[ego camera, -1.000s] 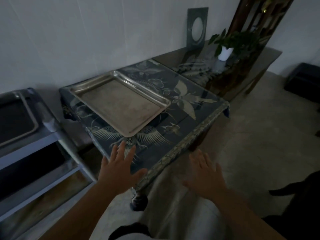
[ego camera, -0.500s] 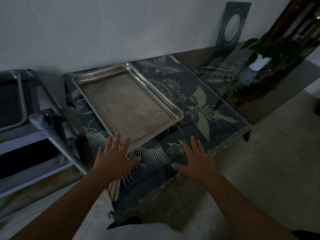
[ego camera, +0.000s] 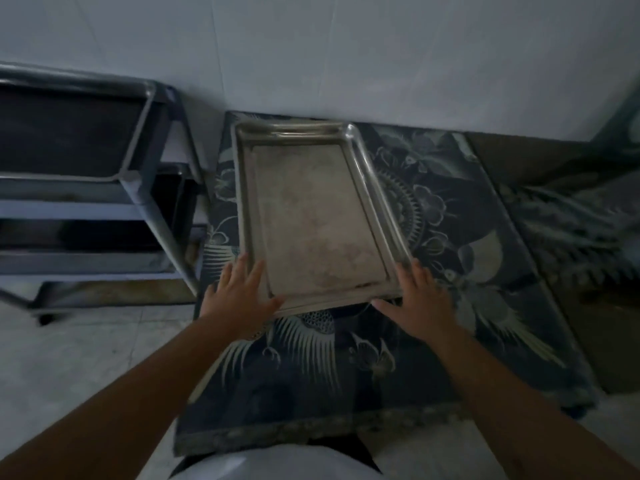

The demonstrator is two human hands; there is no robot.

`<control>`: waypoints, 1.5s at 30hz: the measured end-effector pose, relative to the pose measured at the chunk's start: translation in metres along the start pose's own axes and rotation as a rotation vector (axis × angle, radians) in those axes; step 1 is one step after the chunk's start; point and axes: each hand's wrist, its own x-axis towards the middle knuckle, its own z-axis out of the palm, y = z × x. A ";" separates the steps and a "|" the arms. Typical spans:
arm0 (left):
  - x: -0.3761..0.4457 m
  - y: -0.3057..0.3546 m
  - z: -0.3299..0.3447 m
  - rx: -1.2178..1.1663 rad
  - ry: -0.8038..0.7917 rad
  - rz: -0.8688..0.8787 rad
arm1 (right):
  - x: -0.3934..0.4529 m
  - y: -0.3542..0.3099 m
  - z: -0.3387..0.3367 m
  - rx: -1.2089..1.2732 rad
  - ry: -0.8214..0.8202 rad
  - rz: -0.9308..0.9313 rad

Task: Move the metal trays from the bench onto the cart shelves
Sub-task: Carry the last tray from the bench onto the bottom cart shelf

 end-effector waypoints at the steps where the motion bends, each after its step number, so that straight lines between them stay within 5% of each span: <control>1: 0.004 0.002 0.006 -0.051 0.016 -0.040 | 0.013 0.007 -0.002 0.012 -0.010 -0.021; 6: 0.018 0.020 0.028 -0.450 0.146 -0.200 | 0.081 0.039 -0.013 0.025 -0.033 -0.085; 14: 0.029 0.038 0.039 -0.548 0.216 -0.405 | 0.152 0.060 0.011 0.172 -0.085 -0.113; 18: 0.043 0.035 0.037 -0.708 0.297 -0.552 | 0.161 0.055 0.025 0.602 -0.031 -0.139; 25: 0.050 0.028 0.045 -0.908 0.420 -0.679 | 0.164 0.056 0.028 1.123 0.031 0.287; 45: -0.011 0.053 0.040 -0.949 0.475 -0.683 | 0.109 0.082 0.026 1.092 0.151 0.224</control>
